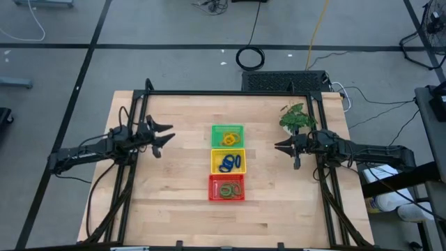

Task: Sort spring keychains into baskets
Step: Return to Home Position

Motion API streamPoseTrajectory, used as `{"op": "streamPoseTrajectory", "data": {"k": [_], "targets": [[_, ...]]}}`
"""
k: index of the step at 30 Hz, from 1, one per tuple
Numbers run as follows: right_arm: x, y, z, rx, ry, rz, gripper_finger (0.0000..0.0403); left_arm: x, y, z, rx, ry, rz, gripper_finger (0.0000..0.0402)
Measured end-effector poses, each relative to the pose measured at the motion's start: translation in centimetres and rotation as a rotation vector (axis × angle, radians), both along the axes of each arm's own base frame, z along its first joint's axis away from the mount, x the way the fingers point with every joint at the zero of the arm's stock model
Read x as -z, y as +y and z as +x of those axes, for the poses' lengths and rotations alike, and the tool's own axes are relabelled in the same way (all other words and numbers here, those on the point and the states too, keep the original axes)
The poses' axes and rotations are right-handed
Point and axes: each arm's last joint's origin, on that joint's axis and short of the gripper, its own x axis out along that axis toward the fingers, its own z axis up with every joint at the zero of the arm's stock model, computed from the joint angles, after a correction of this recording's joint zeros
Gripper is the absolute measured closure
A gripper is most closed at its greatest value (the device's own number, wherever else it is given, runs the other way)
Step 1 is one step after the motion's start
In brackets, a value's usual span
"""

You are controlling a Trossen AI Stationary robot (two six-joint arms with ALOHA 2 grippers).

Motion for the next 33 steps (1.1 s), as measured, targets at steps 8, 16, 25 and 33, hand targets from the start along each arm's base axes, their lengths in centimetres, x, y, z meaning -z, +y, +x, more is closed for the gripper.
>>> {"op": "streamPoseTrajectory", "data": {"k": [8, 16, 25, 33], "targets": [[0.00, 0.00, 0.00, 0.000, 0.000, 0.000, 0.0364, 0.12, 0.11, -0.03, -0.041, 0.026, 0.038, 0.0218], [0.00, 0.00, 0.00, 0.000, 0.000, 0.000, 0.0364, 0.12, 0.11, -0.03, -0.039, 0.025, 0.034, 0.0217], [0.00, 0.00, 0.00, 0.000, 0.000, 0.000, 0.0365, 0.10, 0.10, -0.03, -0.039, 0.024, 0.033, 0.0217], [0.00, 0.00, 0.00, 0.001, 0.000, 0.000, 0.0364, 0.08, 0.10, -0.04, -0.038, 0.024, 0.033, 0.0217]]}}
